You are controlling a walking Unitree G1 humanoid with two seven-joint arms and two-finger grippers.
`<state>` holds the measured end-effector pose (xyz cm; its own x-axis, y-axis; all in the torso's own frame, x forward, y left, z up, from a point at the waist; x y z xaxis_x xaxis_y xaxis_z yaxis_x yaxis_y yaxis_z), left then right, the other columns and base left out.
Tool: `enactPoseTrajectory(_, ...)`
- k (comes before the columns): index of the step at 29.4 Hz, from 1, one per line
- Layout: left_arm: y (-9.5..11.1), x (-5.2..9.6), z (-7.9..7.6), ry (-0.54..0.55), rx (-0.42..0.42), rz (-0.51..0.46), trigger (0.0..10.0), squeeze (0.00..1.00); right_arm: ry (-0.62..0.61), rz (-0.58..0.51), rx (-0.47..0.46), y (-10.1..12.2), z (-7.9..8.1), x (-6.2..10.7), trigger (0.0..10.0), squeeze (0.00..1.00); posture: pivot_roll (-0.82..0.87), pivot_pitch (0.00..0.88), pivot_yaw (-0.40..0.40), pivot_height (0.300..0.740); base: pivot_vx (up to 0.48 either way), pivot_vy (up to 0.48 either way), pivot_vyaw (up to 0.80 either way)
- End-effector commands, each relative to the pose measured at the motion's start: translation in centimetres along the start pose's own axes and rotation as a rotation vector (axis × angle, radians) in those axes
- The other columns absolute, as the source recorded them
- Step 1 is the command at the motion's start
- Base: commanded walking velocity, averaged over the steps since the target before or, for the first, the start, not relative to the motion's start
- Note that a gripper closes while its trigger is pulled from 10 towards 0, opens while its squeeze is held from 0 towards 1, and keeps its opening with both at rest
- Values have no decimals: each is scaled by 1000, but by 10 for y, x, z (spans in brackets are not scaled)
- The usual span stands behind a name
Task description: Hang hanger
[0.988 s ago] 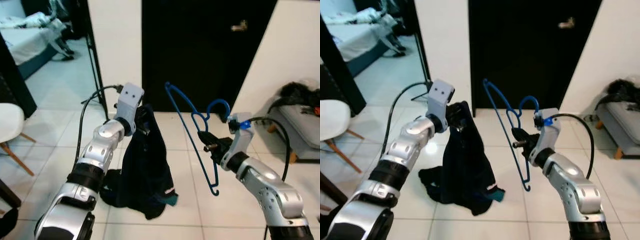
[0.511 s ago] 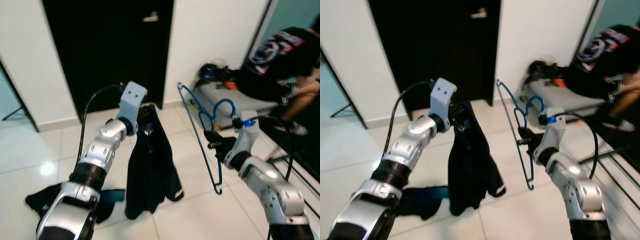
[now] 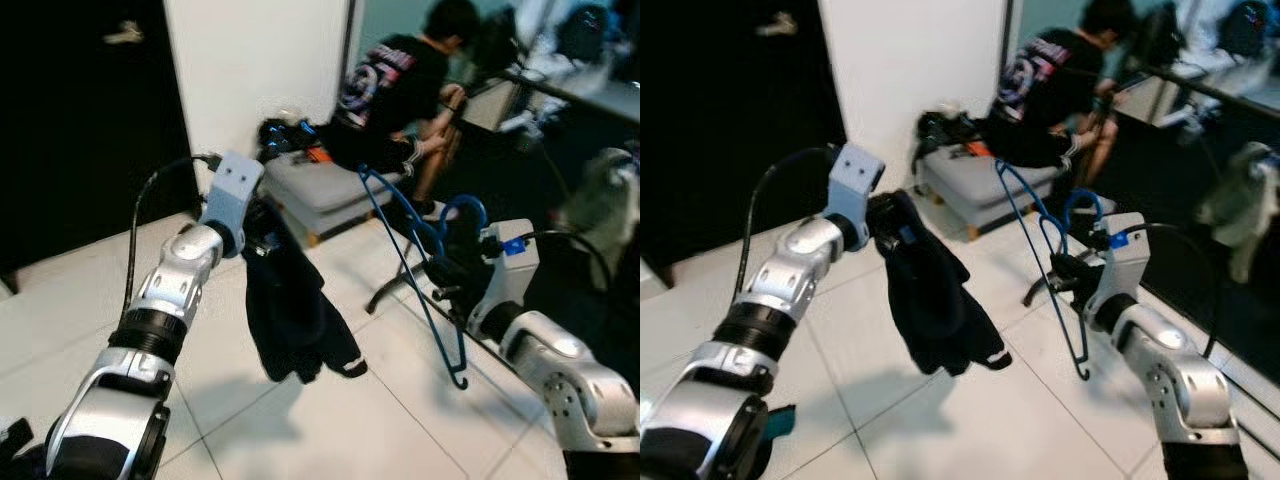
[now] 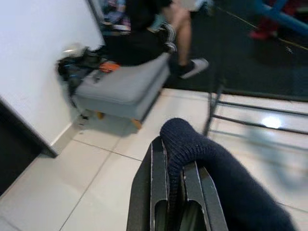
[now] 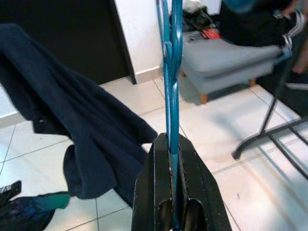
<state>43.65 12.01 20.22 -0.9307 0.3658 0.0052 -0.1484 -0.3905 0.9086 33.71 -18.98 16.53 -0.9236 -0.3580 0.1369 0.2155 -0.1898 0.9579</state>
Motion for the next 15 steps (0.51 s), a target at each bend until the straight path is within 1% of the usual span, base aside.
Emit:
enactPoseTrajectory(1,13,-1,6,12,-35,-47,10000,0,9,6,13,1,1,2,10000,0,-72,27,-14,740,0,0,-769)
enactPoseTrajectory(5,15,-1,9,16,-51,-51,10000,0,18,13,39,5,-2,9,10000,0,-75,26,-14,740,0,0,-769)
enactPoseTrajectory(6,16,-2,9,15,-55,-55,10000,0,28,21,57,6,-3,13,10000,0,-79,23,-12,740,0,0,-769)
enactPoseTrajectory(8,16,-2,9,15,-55,-55,10000,0,28,21,57,6,-3,13,10000,0,-79,23,-12,740,0,0,-769)
enactPoseTrajectory(9,19,-3,9,10,-53,-63,10000,0,40,37,87,7,-6,19,10000,0,-81,24,-10,740,0,0,-769)
enactPoseTrajectory(10,26,-4,8,-3,-28,-85,10000,0,45,56,119,9,-11,27,10000,0,-86,24,-7,740,0,0,-769)
enactPoseTrajectory(12,39,-6,6,-21,7,-129,10000,0,53,83,160,13,-16,39,10000,0,-91,23,-4,740,0,0,-769)
enactPoseTrajectory(13,39,-6,6,-21,7,-129,10000,0,53,83,160,13,-16,39,10000,0,-91,23,-4,740,0,0,-769)
enactPoseTrajectory(14,47,-6,6,-28,14,-152,10000,0,60,96,176,15,-17,44,10000,0,-92,22,-3,740,0,0,-769)
enactPoseTrajectory(15,56,-7,9,-23,8,-176,10000,0,87,112,194,16,-14,51,10000,0,-98,23,2,740,0,0,-769)
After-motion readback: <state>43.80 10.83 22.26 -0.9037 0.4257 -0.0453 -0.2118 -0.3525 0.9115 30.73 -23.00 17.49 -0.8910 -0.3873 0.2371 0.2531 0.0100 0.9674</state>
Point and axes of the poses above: a point about 5 cm out from each wrist's last joint towards the gripper, its own x axis pointing back from the gripper into the wrist, its own y axis along the axis of the wrist's last joint, z = x × y, the point moved 5 cm from there along -x, pointing out of the wrist towards the gripper, and after that the axes turned 8 degrees about -x, right-handed, at the moved point
